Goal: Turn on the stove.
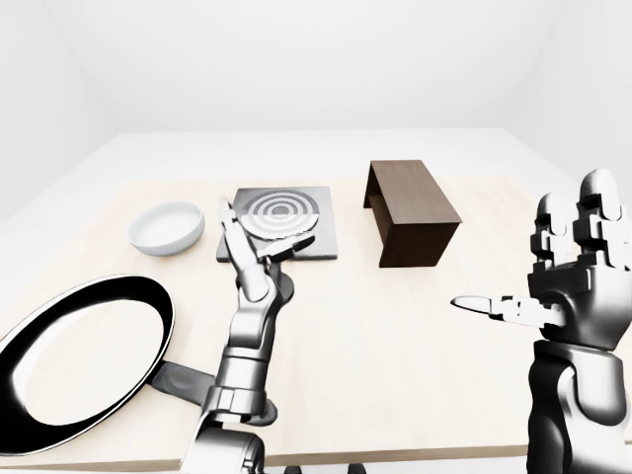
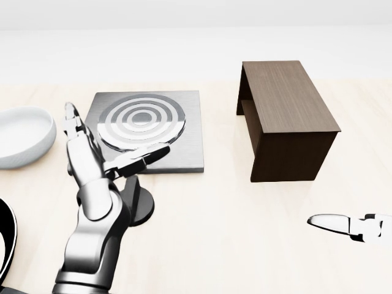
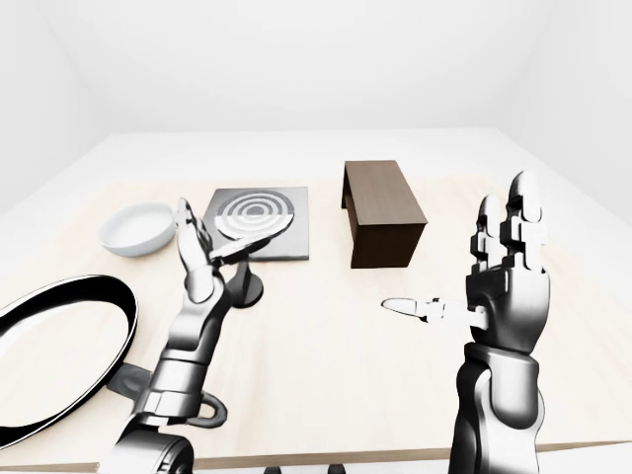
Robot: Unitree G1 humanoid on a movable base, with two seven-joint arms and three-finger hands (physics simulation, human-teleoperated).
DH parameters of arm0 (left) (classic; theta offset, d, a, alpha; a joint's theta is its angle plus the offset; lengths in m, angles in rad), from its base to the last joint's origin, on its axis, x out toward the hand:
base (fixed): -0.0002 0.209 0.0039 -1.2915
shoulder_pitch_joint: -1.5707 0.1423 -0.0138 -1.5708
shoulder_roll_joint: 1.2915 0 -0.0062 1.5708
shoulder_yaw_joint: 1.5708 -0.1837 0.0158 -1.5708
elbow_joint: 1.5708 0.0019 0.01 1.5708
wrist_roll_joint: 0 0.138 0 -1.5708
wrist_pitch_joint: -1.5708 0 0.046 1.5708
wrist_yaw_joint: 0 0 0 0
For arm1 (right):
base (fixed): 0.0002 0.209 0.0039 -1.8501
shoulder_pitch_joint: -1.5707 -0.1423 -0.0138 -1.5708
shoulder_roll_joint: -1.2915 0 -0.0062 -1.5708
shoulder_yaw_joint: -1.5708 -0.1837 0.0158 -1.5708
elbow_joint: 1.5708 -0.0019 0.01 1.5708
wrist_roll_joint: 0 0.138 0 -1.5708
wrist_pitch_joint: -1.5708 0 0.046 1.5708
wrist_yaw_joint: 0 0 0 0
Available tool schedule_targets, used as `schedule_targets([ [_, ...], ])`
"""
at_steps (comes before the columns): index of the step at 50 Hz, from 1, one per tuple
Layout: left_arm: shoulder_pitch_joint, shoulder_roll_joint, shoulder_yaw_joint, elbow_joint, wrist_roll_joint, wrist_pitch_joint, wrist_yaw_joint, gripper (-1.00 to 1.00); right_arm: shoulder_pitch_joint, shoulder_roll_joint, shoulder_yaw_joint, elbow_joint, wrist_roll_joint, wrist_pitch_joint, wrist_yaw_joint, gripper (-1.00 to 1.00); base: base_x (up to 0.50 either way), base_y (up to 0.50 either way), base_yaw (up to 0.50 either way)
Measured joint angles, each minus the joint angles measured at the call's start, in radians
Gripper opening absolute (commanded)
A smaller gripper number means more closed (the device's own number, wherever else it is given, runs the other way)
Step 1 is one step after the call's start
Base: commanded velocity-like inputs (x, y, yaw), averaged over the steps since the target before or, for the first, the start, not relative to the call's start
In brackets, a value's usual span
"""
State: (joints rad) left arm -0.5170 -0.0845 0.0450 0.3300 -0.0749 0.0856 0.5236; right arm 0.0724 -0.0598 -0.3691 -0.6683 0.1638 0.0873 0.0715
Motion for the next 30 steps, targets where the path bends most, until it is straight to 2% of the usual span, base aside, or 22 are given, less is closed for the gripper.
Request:
schedule_targets([
  [11,0.057,0.052,-0.006,-0.239,0.009,0.002,0.0,1.0,0.0,0.0,0.001,-0.003,0.0,0.0,0.0,1.0,0.0,0.0,0.0],
  [30,0.084,0.074,-0.004,-0.343,0.0,0.002,0.0,1.0,0.003,0.002,0.003,0.001,-0.001,0.0,0.001,1.0,0.0,0.0,0.0],
])
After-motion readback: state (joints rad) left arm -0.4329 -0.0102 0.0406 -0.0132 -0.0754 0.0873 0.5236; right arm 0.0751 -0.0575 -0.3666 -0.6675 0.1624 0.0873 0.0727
